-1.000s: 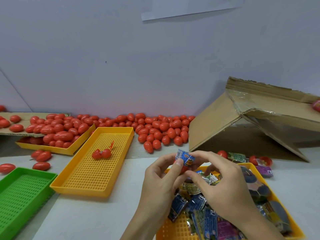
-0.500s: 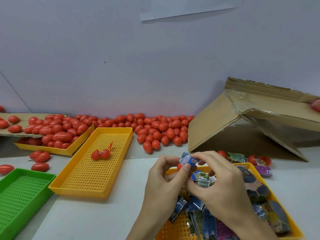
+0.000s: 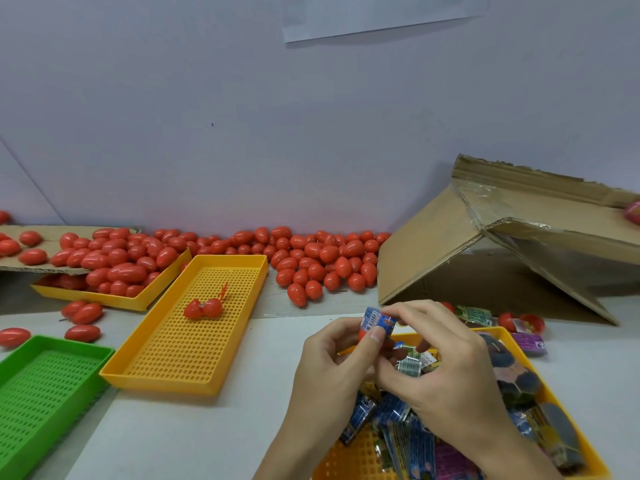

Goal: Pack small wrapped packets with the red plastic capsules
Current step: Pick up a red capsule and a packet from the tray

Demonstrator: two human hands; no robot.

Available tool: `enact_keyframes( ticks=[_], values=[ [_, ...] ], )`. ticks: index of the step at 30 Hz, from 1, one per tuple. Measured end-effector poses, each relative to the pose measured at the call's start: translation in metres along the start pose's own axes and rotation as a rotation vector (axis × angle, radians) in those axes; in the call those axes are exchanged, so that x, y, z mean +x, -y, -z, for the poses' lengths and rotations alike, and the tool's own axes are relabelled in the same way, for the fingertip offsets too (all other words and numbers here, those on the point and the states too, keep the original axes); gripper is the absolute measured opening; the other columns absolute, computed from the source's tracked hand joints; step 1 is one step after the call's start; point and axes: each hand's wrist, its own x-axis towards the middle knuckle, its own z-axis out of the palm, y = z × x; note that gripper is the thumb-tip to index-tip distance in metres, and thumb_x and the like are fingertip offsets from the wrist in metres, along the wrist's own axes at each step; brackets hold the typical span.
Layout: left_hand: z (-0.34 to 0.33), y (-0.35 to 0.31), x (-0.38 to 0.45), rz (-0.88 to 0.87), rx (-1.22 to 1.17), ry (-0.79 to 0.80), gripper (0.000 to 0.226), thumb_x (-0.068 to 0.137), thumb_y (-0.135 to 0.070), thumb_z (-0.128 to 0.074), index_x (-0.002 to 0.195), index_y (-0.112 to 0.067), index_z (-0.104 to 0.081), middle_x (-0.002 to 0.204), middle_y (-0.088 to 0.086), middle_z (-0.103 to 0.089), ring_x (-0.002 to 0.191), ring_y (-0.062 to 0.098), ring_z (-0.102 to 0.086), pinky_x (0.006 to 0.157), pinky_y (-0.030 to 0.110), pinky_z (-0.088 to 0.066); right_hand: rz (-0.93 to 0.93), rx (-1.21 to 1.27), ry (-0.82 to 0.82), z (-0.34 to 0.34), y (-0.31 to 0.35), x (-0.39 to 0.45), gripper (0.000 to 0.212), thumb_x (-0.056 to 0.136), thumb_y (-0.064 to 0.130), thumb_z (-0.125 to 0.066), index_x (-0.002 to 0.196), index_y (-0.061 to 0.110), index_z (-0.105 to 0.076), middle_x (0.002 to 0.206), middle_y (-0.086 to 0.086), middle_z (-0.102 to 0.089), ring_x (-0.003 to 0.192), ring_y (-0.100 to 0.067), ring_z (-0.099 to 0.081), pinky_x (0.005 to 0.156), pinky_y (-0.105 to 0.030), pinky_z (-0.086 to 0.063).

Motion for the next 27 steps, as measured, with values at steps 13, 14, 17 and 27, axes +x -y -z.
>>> enact_keyframes(
  ticks=[13,14,17,27],
  values=[
    [0.0012,0.0048,0.0007,-0.003,0.11,0.085,0.025,0.085,-0.046,-0.065,0.092,-0.024,-0.074,0.081,0.01,-0.073,0.08,0.023,-0.071,0.077,0.038,-0.058,-0.003,0.101,0.071,0.0007,0.0015,0.0008,0.041,0.073,0.034,-0.074,0.112,0.022,-0.072,0.11,0.017,-0.06,0.103,-0.004,-0.06,0.079,-0.014,-0.051],
    [0.0009,0.0057,0.0011,-0.003,0.14,0.091,0.024,0.087,-0.045,-0.065,0.091,-0.023,-0.074,0.08,0.009,-0.073,0.078,0.021,-0.07,0.077,0.037,-0.058,-0.002,0.098,0.076,0.0012,0.0008,0.0009,0.043,0.071,0.033,-0.075,0.112,0.021,-0.073,0.11,0.017,-0.061,0.103,-0.004,-0.06,0.079,-0.014,-0.052],
    [-0.0003,0.0042,0.0004,-0.011,0.174,0.105,0.03,0.091,-0.044,-0.064,0.094,-0.014,-0.071,0.077,0.01,-0.072,0.074,0.017,-0.068,0.07,0.029,-0.056,-0.006,0.102,0.086,0.0033,-0.0006,0.0015,0.045,0.069,0.033,-0.074,0.112,0.02,-0.073,0.109,0.016,-0.062,0.103,0.0,-0.06,0.078,-0.01,-0.05],
    [-0.0009,0.0046,-0.0003,-0.011,0.203,0.088,0.017,0.093,-0.042,-0.06,0.089,-0.03,-0.072,0.08,0.009,-0.074,0.078,0.021,-0.071,0.076,0.038,-0.058,-0.03,0.104,0.154,0.0034,-0.0027,0.0016,0.05,0.074,0.044,-0.069,0.121,0.027,-0.067,0.114,0.023,-0.062,0.109,0.0,-0.059,0.082,-0.008,-0.046]
  ],
)
